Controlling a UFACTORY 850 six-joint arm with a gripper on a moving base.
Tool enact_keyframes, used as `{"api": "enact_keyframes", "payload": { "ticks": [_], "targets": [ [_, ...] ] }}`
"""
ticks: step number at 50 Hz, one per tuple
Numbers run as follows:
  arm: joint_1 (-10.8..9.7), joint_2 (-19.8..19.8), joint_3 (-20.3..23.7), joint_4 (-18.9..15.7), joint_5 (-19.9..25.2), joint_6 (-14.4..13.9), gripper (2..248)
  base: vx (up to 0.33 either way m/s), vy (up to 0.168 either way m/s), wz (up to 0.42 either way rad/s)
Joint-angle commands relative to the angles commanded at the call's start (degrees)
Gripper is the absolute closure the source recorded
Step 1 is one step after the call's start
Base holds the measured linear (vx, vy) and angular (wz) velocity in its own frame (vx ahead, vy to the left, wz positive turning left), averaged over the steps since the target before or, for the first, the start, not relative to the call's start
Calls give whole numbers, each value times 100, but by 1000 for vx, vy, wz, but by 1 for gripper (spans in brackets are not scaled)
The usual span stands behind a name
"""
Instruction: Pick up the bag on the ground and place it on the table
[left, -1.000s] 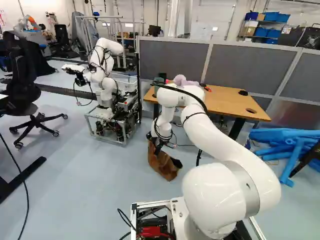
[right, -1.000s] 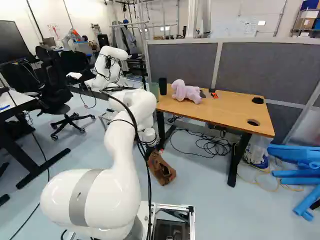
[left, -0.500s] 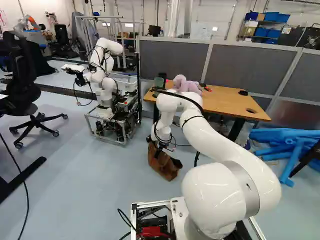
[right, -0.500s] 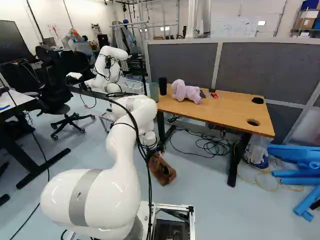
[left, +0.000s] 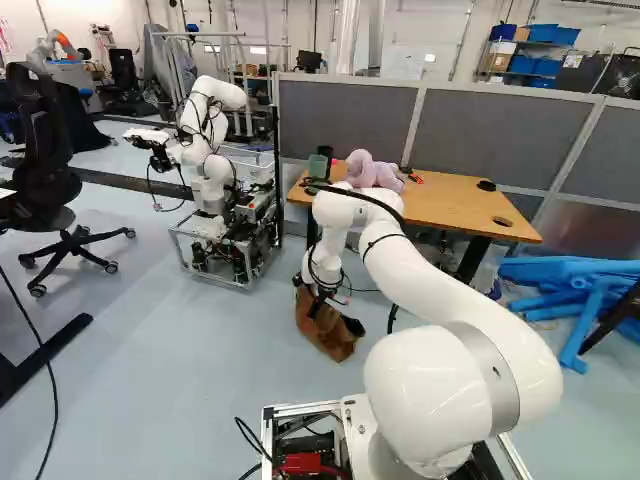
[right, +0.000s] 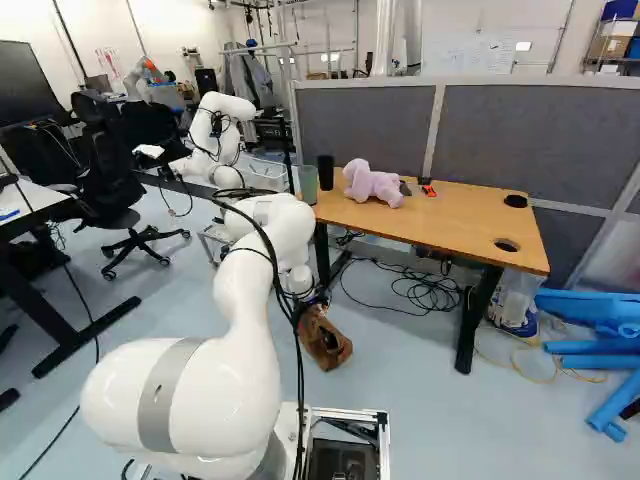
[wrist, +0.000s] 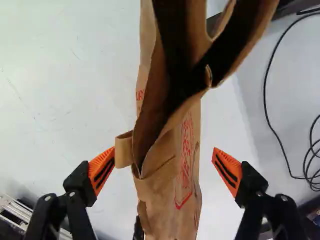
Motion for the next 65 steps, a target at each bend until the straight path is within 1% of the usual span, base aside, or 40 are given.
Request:
{"api": "enact_keyframes", "payload": {
  "ticks": [5,6,10,11,15,16,20,21,26,27,31,32,60,65],
  "targets": [
    [0,0,0,0,0,0,6,0,0,0],
    [0,0,0,0,0,0,41,0,0,0],
    [0,0,0,0,0,0,41,0,0,0],
    [0,0,0,0,0,0,79,0,0,0],
    [0,0,0,0,0,0,79,0,0,0],
    [0,0,0,0,0,0,118,0,0,0],
    [0,0,0,0,0,0,118,0,0,0],
    [0,0,0,0,0,0,156,0,0,0],
    [0,0,0,0,0,0,156,0,0,0],
    [0,0,0,0,0,0,194,0,0,0],
    [0,0,0,0,0,0,194,0,0,0],
    [0,0,0,0,0,0,227,0,0,0],
    [0,0,0,0,-3,0,229,0,0,0],
    [0,54,58,0,-16,0,229,0,0,0]
  ]
}}
